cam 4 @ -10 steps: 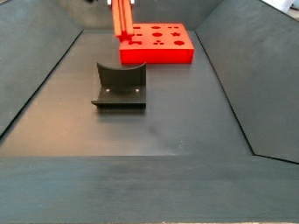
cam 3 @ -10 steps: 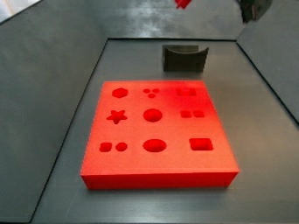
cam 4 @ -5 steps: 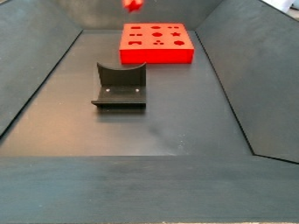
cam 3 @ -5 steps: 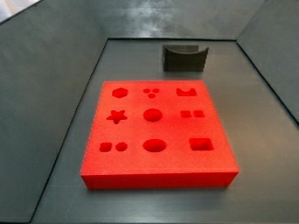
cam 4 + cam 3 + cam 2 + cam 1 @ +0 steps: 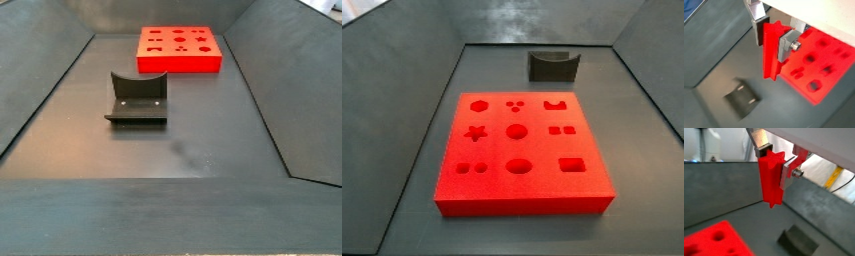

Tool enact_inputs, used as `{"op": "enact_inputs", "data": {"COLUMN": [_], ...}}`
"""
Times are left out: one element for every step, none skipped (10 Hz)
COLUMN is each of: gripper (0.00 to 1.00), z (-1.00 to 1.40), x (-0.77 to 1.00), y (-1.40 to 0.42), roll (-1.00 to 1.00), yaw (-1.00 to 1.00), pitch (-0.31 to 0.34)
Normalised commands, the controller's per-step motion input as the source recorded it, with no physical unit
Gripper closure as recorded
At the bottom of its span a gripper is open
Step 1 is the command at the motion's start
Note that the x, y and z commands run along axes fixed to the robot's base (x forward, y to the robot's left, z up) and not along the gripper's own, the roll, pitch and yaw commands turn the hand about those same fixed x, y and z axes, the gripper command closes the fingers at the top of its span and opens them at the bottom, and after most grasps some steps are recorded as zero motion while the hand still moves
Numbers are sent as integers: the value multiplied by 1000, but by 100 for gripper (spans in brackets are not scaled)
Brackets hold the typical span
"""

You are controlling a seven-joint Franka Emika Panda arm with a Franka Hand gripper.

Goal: Pick up the star object. Move up. Place the star object on the fixture. Regrasp the star object. Move to above the board. Insert the star object.
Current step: Move to above the board, then insert the star object.

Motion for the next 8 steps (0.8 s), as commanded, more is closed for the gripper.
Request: {"op": "enact_inputs", "data": {"gripper": [100, 100, 100, 100, 100, 100, 100, 100], "z": [399, 191, 79, 49, 45, 7, 4, -77], "x": [-492, -284, -162, -117, -85, -65, -45, -129], "y": [-804, -374, -160, -93, -42, -12, 3, 0], "roll": [-1000, -1000, -1000, -995, -677, -405, -261, 0], "yaw": [-159, -155, -145, -139, -81, -35, -20, 0], "pitch": [-28, -22, -15, -11, -17, -24, -24, 0]}}
